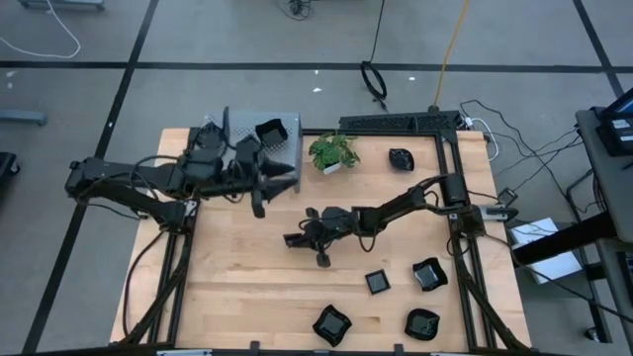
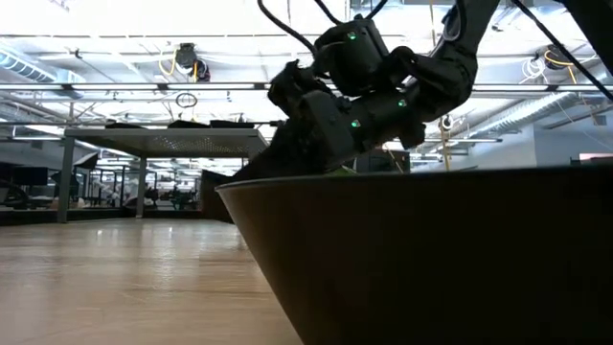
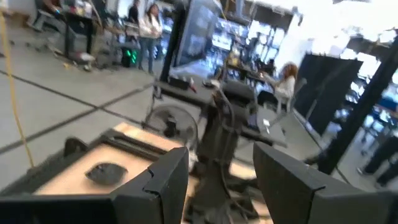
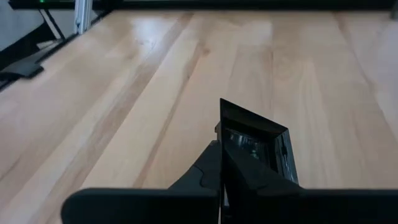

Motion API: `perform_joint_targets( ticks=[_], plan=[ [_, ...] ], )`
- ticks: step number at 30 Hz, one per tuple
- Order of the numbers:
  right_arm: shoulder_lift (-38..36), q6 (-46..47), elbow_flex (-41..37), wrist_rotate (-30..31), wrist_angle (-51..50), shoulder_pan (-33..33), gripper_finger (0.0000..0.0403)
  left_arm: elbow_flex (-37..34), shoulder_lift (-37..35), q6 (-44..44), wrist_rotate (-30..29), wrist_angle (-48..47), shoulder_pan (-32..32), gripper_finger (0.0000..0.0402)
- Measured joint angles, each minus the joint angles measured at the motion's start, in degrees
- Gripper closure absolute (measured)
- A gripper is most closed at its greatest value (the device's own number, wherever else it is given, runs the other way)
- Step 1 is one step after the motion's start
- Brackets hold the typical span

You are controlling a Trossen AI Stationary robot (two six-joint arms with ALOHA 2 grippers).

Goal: Pick & Place Mini shaped plates
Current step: Stack the black square plate on top of the other black square plates on the shelf

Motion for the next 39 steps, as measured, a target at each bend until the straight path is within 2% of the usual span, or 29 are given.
perform_joint_targets(
  ticks=[7,15,19,24,26,30,33,36,39],
  plan=[
    [0.0,-0.2,0.0,0.0,-0.7,-1.0,0.0389,0.0,1.0,0.5,0.3,-4.5,-3.3,0.0218],
    [-0.2,-0.1,-0.1,0.0,-3.2,-3.2,0.03,0.0,1.6,0.4,0.2,-11.3,-4.3,0.0218],
    [-4.9,-0.1,-0.1,0.0,-8.7,-3.6,0.0268,0.0,1.8,-1.0,1.3,-16.7,-4.7,0.0218],
    [-15.7,-4.0,-0.1,0.3,-23.0,-3.5,0.0264,0.0,1.8,-2.6,2.8,-27.7,-5.8,0.0218],
    [-20.8,-6.8,-0.1,3.1,-28.3,-3.5,0.0267,0.0,1.8,-2.6,2.8,-32.1,-6.3,0.0218],
    [-31.0,-12.3,-0.1,13.8,-35.2,-3.5,0.0274,0.0,2.8,-6.5,0.1,-39.3,-6.7,0.0218],
    [-38.4,-13.7,-0.1,23.5,-40.1,-3.5,0.0275,0.0,4.3,-16.6,-3.4,-43.3,-6.5,0.0218],
    [-46.0,-12.4,-0.1,33.2,-44.0,-3.5,0.0273,0.0,7.1,-27.3,-4.3,-48.1,-6.2,0.0218],
    [-53.5,-9.6,-0.1,37.4,-48.2,-3.6,0.0274,0.0,10.6,-39.8,-4.3,-50.8,-6.1,0.0218]
  ],
)
